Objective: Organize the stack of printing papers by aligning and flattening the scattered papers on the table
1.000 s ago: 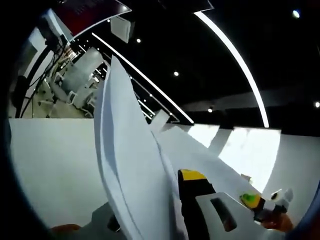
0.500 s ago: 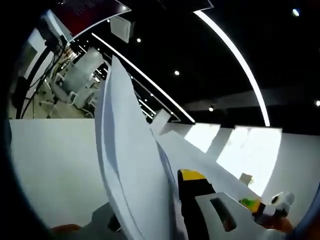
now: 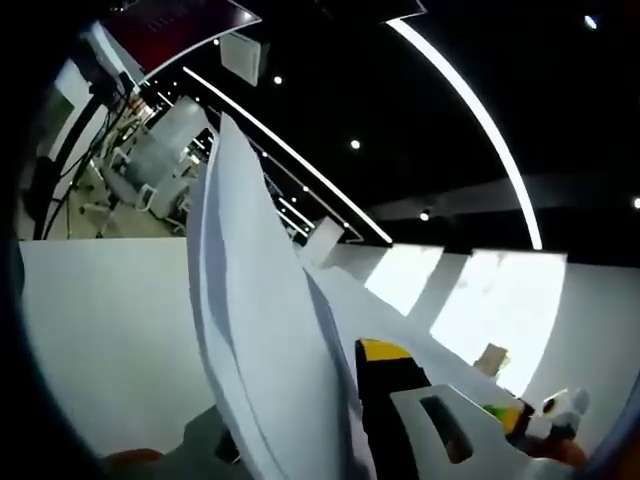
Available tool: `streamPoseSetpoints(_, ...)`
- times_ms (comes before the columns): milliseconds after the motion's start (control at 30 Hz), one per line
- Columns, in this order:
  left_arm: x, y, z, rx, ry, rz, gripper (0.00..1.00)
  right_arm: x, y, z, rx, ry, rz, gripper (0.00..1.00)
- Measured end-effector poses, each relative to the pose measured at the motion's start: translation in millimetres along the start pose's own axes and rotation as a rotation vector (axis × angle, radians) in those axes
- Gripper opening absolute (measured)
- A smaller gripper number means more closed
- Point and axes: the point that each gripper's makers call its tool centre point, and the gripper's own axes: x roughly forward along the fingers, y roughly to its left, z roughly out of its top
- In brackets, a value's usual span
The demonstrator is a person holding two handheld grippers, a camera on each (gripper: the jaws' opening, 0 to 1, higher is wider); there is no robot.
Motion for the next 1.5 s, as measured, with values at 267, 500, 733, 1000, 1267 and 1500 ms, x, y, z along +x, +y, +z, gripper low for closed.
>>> streamPoseSetpoints(267, -0.2, 0.0, 0.6, 0.003, -0.001, 0.006, 0.14, -2.2, 2.0, -0.8, -0.013, -0.025, -0.021, 0.00)
streamPoseSetpoints(500, -0.2, 0.2, 1.2, 0.005, -0.002, 0.008, 0.14, -2.5, 3.3, -3.3, -0.007, -0.016, -0.025, 0.00)
streamPoseSetpoints(733, 0.0, 0.9, 1.5, 0.005, -0.003, 0.013, 0.14, -4.0, 10.9, -6.9, -0.001, -0.008, -0.015, 0.00)
streamPoseSetpoints(1000, 0.5, 2.6, 2.4, 0.005, -0.006, 0.022, 0.14, -3.8, 17.0, -10.3, 0.020, -0.021, -0.012, 0.00)
streamPoseSetpoints(1267, -2.3, 1.7, 8.9, -0.016, -0.039, 0.008, 0.15, -3.8, 22.3, -9.2, 0.024, -0.033, -0.006, 0.00)
streamPoseSetpoints(1500, -1.6, -3.1, 8.9, -0.031, -0.043, -0.013, 0.22, -3.8, 20.5, -6.7, 0.040, -0.039, -0.005, 0.00)
